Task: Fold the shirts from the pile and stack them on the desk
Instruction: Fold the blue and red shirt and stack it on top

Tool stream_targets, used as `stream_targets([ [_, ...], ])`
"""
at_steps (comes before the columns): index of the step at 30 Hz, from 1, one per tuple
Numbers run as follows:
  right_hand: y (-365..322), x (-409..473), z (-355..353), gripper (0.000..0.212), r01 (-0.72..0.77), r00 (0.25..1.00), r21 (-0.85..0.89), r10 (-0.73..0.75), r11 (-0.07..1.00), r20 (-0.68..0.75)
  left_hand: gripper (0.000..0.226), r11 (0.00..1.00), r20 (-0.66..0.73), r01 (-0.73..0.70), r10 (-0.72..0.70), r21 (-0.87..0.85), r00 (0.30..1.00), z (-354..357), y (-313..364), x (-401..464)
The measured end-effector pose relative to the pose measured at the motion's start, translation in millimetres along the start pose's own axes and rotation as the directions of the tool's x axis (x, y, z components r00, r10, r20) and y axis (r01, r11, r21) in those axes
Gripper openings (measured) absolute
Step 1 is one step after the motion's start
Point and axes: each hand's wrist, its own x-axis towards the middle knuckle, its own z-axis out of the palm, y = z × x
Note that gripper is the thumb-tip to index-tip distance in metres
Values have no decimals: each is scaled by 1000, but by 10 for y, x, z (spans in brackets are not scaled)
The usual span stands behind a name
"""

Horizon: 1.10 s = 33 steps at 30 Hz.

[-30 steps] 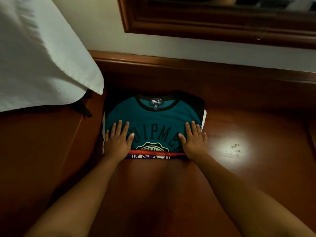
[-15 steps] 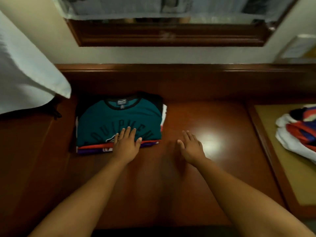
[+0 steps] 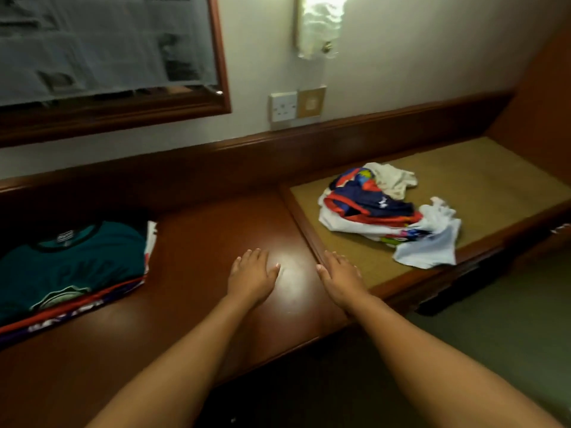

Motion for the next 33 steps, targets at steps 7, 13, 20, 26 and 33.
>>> stream_targets([
  [7, 948, 59, -619, 56, -124, 989, 9, 125, 992, -79, 54, 982, 1, -188, 188, 27, 982, 46, 1029, 452],
  [13, 1411, 579, -949, 55, -138, 988, -33, 135, 990, -78, 53, 964, -2, -254, 255, 73, 967, 176, 1426, 1185],
  [20, 1685, 1643, -1058, 61, -59, 997, -194, 49, 979, -56, 59, 987, 53, -160, 159, 17, 986, 468, 1621, 2408],
  [26, 1786, 2235, -955, 62, 6, 997, -336, -33, 942, -72, 58, 991, 134, -45, 62, -130, 989, 693, 1634, 3068],
  [33, 1957, 2520, -1498, 28, 105, 943, 60, -80, 993, -322, 17, 959, -37, -22, 12, -281, 999, 452, 1828, 3110],
])
